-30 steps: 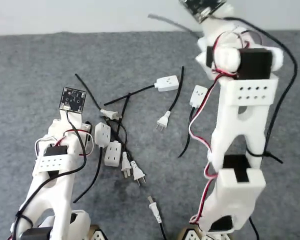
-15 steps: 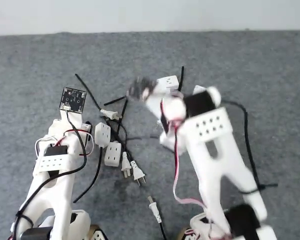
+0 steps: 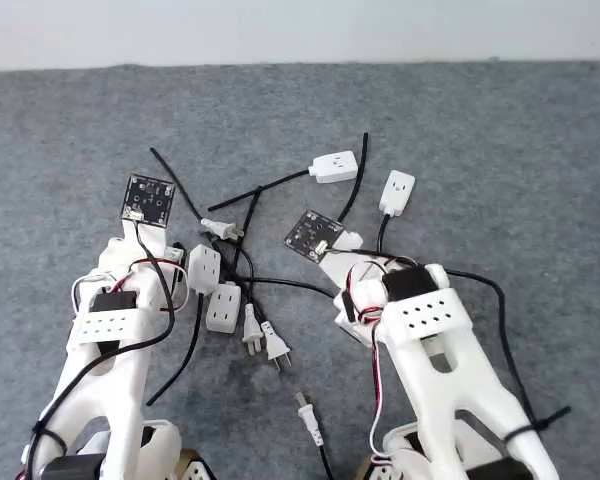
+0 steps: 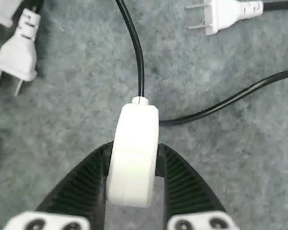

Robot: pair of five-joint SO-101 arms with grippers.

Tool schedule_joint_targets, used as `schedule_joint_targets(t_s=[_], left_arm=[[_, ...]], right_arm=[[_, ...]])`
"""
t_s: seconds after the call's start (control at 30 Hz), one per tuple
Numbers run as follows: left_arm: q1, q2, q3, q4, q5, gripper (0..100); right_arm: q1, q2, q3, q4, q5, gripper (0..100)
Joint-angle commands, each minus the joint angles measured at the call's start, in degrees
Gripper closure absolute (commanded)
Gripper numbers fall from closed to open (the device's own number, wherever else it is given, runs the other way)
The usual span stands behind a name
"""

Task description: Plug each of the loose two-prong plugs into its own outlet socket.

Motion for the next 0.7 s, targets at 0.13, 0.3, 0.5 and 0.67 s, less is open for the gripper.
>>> schedule_joint_targets(t_s=[0.13,0.3,0.5,0.67], left_arm=[[0.4,-0.4,-0.1,-1.6,-0.4,84],[0.4,-0.4,-0.1,-1.6,-0.4,84],[0.4,-0.4,-0.1,-1.6,-0.4,84],[0.4,-0.4,-0.1,-1.6,-0.4,84]], right_arm=[[3.3,11.9,-0.3,-11.5,-0.3,98.8],[4.2,21.9,-0.3,-17.8,-0.6,98.8],[4.3,18.6,1.6,-17.5,-0.7,98.8],[3.3,9.1,10.6,-23.6,-0.7,98.8]])
